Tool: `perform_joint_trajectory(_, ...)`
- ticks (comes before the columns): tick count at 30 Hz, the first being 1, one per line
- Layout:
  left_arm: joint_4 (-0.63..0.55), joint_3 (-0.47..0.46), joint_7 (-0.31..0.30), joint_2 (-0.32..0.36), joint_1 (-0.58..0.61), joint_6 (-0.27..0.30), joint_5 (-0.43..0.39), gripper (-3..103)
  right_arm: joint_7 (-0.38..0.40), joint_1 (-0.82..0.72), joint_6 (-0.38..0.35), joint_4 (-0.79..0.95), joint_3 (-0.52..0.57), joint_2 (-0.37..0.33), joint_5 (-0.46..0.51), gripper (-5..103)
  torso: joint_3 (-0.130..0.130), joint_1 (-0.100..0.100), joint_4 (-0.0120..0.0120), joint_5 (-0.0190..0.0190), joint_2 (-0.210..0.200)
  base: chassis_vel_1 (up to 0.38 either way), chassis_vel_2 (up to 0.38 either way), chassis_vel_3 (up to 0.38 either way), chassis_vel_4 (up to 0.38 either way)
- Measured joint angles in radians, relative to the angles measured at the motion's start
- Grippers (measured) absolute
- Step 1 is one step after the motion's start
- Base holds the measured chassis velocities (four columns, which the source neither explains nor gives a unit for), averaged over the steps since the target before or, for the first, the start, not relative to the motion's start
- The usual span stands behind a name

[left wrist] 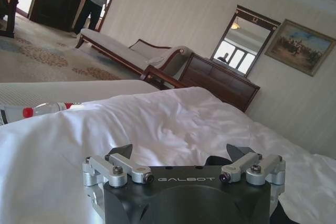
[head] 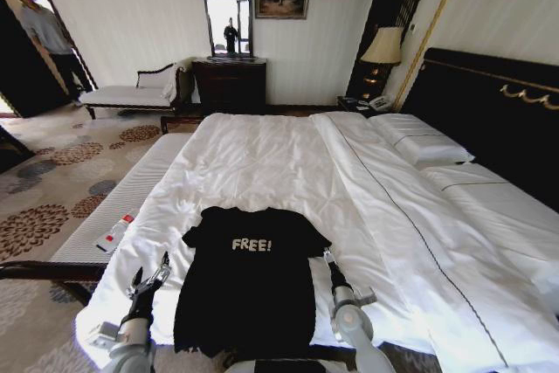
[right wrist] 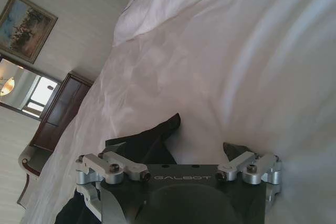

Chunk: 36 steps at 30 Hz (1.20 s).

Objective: Fold the clothes on the bed.

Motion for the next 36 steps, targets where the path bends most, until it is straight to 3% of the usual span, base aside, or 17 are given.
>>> perform_joint_trajectory(4, 0.007, -0.001, -0.001, 0.002, -0.001, 0.0, 0.0, 100, -0.004, 0.026, -0.005, -0.03, -0.006, 0.006, 0.003, 103, 0.0, 0.0, 0.0001, 0.0, 0.0, 0.0, 0.0, 0.0, 0.0)
perform_joint_trajectory(8, 0.016, -0.007, -0.001, 0.005, -0.001, -0.002, -0.004, 100, -0.012, 0.079, -0.006, -0.099, -0.01, 0.002, -0.002, 84, 0.0, 0.0, 0.0003, 0.0001, 0.0, 0.0, 0.0, 0.0, 0.0)
perform_joint_trajectory(11, 0.02, -0.009, -0.001, 0.006, -0.001, -0.004, -0.006, 100, -0.013, 0.099, -0.006, -0.124, -0.01, -0.001, -0.003, 79, 0.0, 0.0, 0.0003, 0.0002, 0.0, 0.0, 0.0, 0.0, 0.0)
perform_joint_trajectory(14, 0.026, -0.009, -0.001, 0.005, -0.001, -0.007, -0.006, 100, -0.013, 0.118, -0.006, -0.143, -0.009, -0.001, -0.003, 62, 0.0, 0.0, 0.0003, 0.0002, 0.0, 0.0, 0.0, 0.0, 0.0)
perform_joint_trajectory(17, 0.029, -0.009, -0.001, 0.005, -0.003, -0.007, -0.006, 100, -0.014, 0.124, -0.006, -0.147, -0.007, -0.001, -0.003, 57, 0.0, 0.0, 0.0, 0.0003, 0.0, 0.0, 0.0, 0.0, 0.0)
perform_joint_trajectory(20, 0.03, -0.007, -0.001, 0.003, -0.005, -0.007, -0.004, 100, -0.017, 0.136, -0.004, -0.153, -0.006, -0.001, -0.004, 41, 0.0, 0.0, 0.0001, 0.0004, 0.0, 0.0, 0.0, 0.0, 0.0)
perform_joint_trajectory(26, 0.028, -0.005, -0.001, 0.003, -0.002, -0.007, 0.002, 100, -0.018, 0.154, 0.003, -0.162, -0.002, -0.003, -0.006, 25, 0.0, 0.0, 0.0003, 0.0004, 0.0, 0.0, 0.0, 0.0, 0.0)
perform_joint_trajectory(30, 0.025, -0.005, -0.001, 0.004, 0.006, -0.01, 0.002, 100, -0.017, 0.169, 0.011, -0.165, 0.005, -0.006, -0.007, 4, 0.0, 0.0, 0.0003, 0.0003, 0.0, 0.0, 0.0, 0.0, 0.0)
perform_joint_trajectory(36, 0.023, -0.008, -0.001, 0.007, 0.01, -0.013, 0.002, 100, -0.017, 0.179, 0.019, -0.162, 0.013, -0.009, -0.01, 1, 0.0, 0.0, 0.0001, 0.0002, 0.0, 0.0, 0.0, 0.0, 0.0)
